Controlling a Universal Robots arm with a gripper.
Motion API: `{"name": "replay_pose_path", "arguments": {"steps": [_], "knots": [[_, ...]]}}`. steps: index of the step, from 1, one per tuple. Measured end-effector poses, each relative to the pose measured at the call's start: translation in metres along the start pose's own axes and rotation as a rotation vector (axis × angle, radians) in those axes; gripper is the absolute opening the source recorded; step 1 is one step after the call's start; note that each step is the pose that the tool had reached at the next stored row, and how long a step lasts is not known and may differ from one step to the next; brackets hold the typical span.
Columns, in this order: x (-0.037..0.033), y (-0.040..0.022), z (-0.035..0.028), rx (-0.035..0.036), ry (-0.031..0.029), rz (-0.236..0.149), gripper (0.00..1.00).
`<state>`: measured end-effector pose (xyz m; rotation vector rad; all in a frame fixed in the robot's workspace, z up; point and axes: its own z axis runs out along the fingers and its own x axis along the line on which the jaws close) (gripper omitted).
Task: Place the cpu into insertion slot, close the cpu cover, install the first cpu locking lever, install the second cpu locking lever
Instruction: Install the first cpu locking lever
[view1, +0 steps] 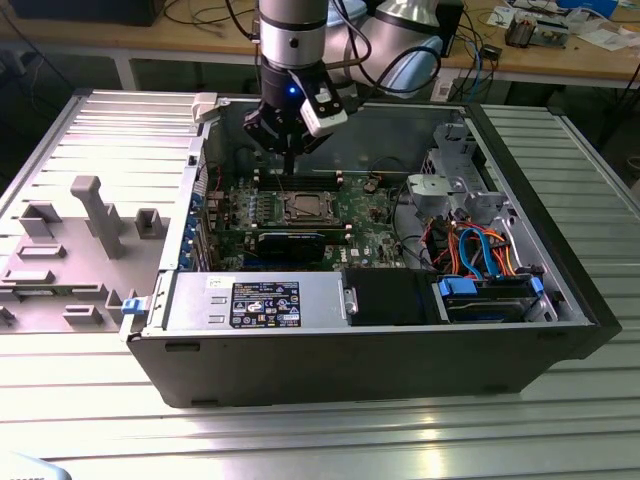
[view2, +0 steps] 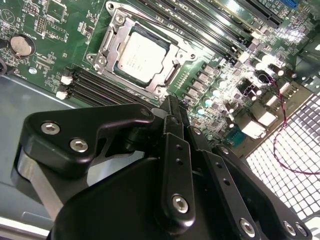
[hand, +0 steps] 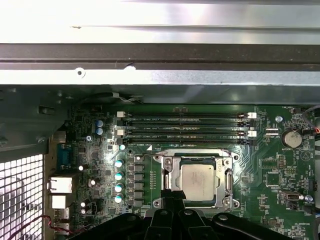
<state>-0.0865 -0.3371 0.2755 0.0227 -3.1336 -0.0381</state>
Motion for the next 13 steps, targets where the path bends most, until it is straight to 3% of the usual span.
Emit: {"name": "replay_pose_path", "arguments": {"steps": [13], "knots": [[0.0115, 0.0002, 0.0002, 0.0000, 0.0000, 0.000, 0.11]]}}
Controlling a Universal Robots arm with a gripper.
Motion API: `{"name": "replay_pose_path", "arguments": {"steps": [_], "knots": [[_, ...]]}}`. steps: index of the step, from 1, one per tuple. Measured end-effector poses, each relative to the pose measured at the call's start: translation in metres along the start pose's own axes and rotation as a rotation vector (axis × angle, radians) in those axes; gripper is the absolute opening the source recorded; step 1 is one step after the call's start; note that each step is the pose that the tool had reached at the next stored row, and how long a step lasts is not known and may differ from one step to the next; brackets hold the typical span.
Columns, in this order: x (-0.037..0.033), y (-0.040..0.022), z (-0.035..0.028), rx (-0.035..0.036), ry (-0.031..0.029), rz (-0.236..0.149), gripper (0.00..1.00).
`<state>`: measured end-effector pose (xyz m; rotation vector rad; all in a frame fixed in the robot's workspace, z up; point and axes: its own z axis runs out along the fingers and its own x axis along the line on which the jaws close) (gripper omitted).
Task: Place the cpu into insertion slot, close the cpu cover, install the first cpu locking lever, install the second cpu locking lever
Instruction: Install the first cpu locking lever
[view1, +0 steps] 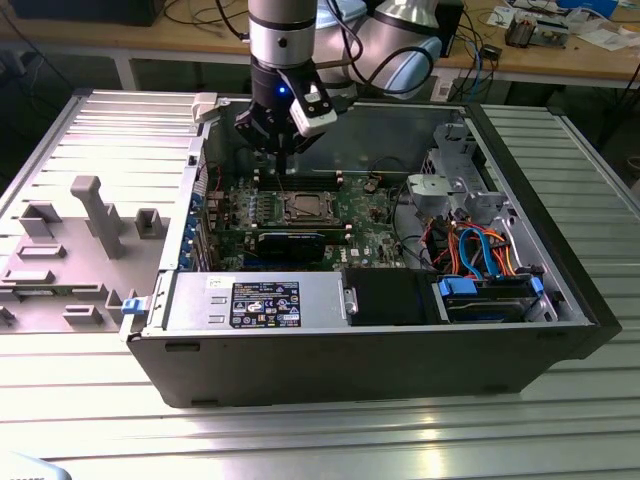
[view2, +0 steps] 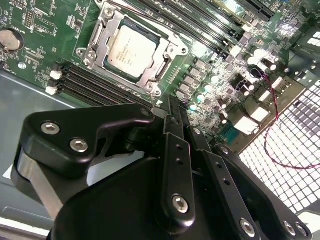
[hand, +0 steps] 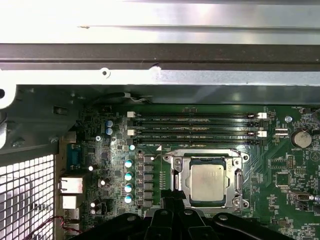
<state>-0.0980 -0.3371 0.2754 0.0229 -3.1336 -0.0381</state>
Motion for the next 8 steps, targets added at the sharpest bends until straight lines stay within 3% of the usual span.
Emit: {"name": "replay_pose_path", "arguments": {"steps": [8], "knots": [[0.0075, 0.0001, 0.0002, 0.0000, 0.0000, 0.000, 0.11]]}}
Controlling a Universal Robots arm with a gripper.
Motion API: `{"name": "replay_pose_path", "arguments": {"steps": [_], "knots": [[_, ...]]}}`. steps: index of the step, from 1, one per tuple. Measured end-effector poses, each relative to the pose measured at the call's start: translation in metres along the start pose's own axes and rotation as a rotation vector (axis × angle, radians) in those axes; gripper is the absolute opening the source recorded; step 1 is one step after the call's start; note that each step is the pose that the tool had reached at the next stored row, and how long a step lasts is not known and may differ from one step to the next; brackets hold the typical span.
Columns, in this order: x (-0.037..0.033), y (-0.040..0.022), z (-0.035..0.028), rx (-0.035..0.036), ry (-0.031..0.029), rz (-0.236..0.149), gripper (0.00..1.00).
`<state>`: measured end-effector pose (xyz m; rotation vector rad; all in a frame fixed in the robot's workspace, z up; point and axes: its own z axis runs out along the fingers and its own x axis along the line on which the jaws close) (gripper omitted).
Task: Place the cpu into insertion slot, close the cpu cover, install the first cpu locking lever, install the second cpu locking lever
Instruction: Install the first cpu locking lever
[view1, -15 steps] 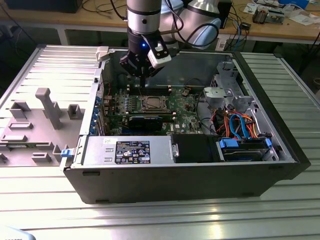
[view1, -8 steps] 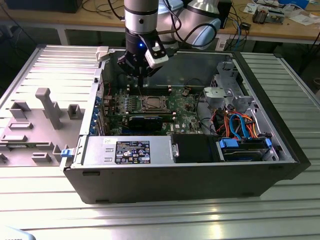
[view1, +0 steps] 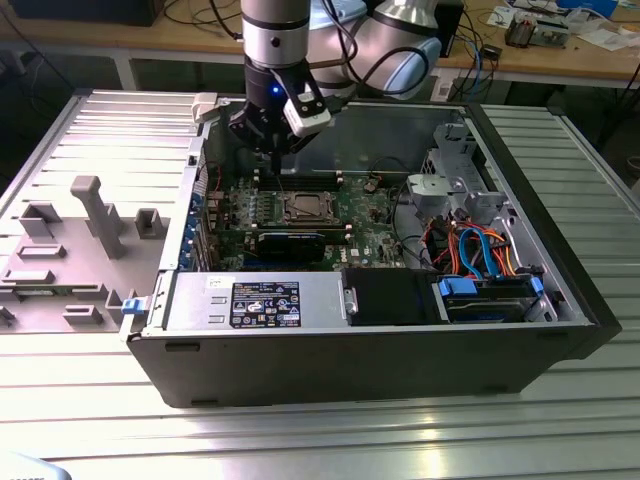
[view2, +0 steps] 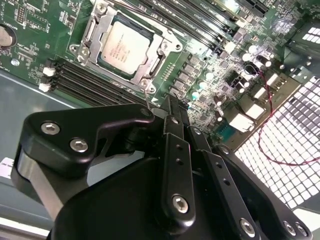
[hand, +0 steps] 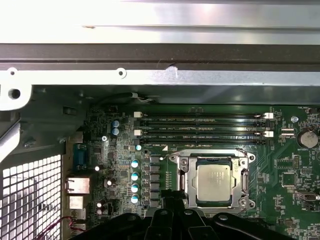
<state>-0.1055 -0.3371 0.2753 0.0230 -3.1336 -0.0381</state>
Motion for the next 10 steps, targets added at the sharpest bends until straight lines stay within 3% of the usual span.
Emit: {"name": "replay_pose_path", "arguments": {"steps": [10], "knots": [[0.0085, 0.0001, 0.0001, 0.0000, 0.0000, 0.000, 0.11]]}}
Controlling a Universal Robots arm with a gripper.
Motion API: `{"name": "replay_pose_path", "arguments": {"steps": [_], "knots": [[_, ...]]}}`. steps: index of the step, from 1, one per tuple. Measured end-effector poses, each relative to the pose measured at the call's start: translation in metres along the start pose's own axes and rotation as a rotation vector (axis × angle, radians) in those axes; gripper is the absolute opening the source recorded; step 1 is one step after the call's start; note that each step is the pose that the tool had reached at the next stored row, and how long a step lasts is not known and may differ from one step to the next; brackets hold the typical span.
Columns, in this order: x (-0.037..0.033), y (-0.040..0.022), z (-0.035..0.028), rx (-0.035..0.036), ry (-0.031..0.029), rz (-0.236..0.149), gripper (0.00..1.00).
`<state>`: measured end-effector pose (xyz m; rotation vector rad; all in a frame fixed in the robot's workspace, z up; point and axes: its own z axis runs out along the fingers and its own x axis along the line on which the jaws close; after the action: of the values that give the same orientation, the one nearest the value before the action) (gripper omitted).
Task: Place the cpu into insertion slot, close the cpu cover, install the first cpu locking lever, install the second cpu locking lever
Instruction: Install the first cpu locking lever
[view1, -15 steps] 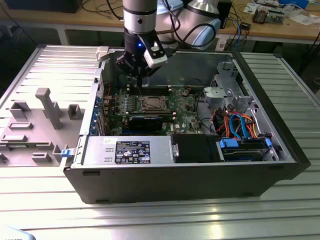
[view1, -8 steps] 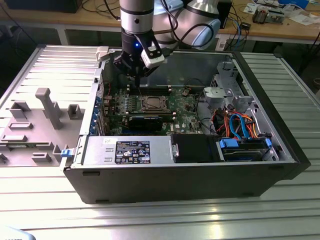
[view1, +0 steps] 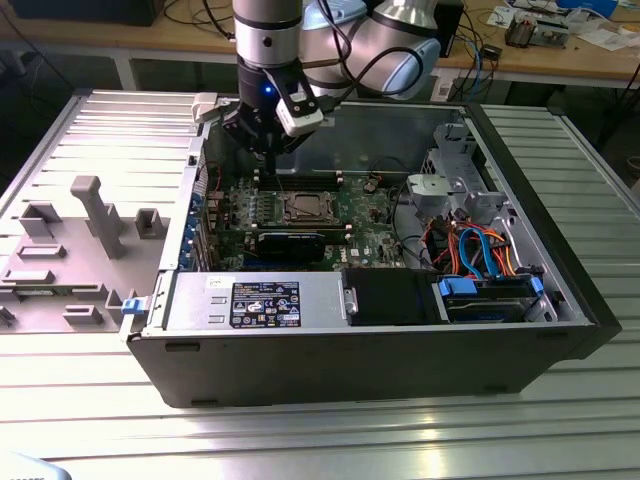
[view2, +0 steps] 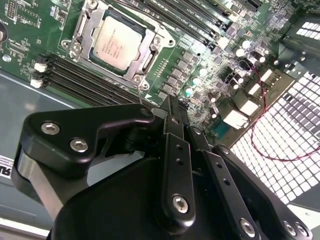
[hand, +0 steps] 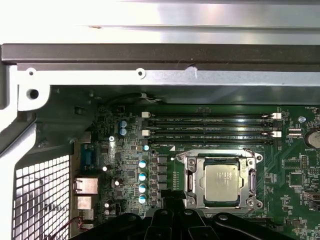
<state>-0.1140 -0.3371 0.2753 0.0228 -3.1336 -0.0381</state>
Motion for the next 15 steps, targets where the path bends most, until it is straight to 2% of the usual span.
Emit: {"name": "replay_pose_path", "arguments": {"steps": [15], "knots": [[0.0120, 0.0002, 0.0003, 0.0000, 0.0000, 0.000, 0.11]]}}
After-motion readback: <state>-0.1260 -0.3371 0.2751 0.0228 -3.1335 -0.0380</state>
